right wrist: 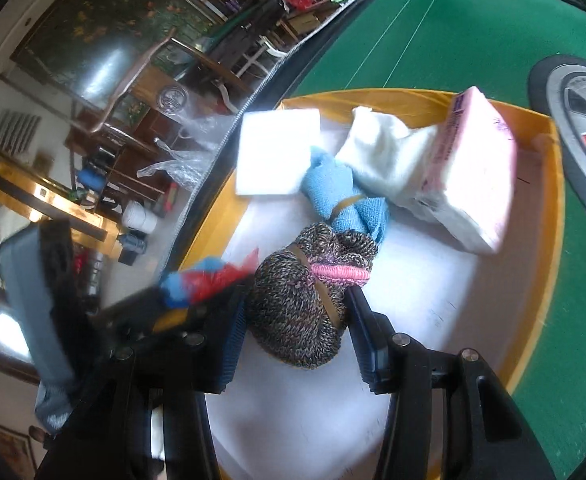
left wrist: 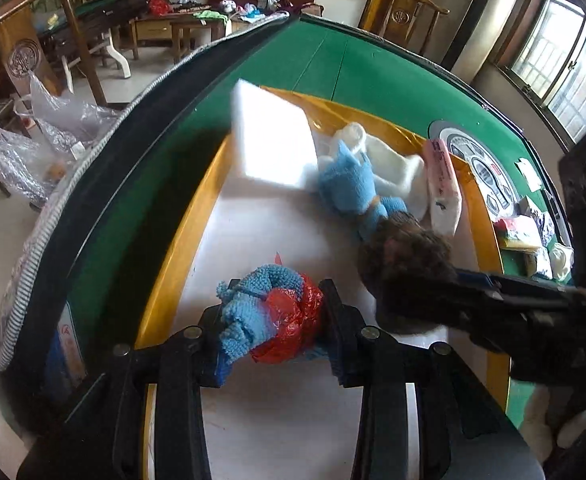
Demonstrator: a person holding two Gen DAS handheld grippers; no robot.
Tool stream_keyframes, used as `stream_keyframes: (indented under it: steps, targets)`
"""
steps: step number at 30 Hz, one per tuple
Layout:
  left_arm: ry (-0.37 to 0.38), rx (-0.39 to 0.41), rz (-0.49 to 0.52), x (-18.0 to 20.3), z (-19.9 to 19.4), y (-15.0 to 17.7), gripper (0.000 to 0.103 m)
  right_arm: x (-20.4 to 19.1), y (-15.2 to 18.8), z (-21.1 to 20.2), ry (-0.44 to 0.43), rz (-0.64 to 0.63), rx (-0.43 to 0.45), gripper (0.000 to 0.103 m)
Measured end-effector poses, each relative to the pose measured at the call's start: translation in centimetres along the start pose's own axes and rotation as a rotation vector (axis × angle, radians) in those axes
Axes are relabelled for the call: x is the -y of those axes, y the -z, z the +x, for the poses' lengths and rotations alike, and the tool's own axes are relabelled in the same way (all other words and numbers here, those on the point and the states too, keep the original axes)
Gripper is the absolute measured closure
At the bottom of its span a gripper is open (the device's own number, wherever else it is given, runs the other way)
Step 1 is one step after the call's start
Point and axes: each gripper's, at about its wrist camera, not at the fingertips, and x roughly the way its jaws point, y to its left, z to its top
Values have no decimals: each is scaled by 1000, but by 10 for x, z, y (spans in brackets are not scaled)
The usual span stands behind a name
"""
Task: Organize soft objects
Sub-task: 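Carry both items over the tray and open both tools, then move both tools back over the table toward the white cloth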
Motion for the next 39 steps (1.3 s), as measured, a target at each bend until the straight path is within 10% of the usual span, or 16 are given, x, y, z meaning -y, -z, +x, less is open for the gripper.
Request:
stream_keyframes:
  steps: [16, 23, 31, 39]
  targets:
    - [69, -1, -54, -20, -16, 14, 65, -23, -6, 9, -66, -35, -29, 59]
    - [73, -2, -91, -23, -16, 14, 46, -26, -11, 18, -9, -40, 7, 45]
    - [119, -14, -117, -25, -31, 23, 43, -6, 3, -43, -88, 7, 91, 40]
    - [181, 75, -64, -16, -75, 39, 43, 41, 48, -125, 15, 31, 241, 40]
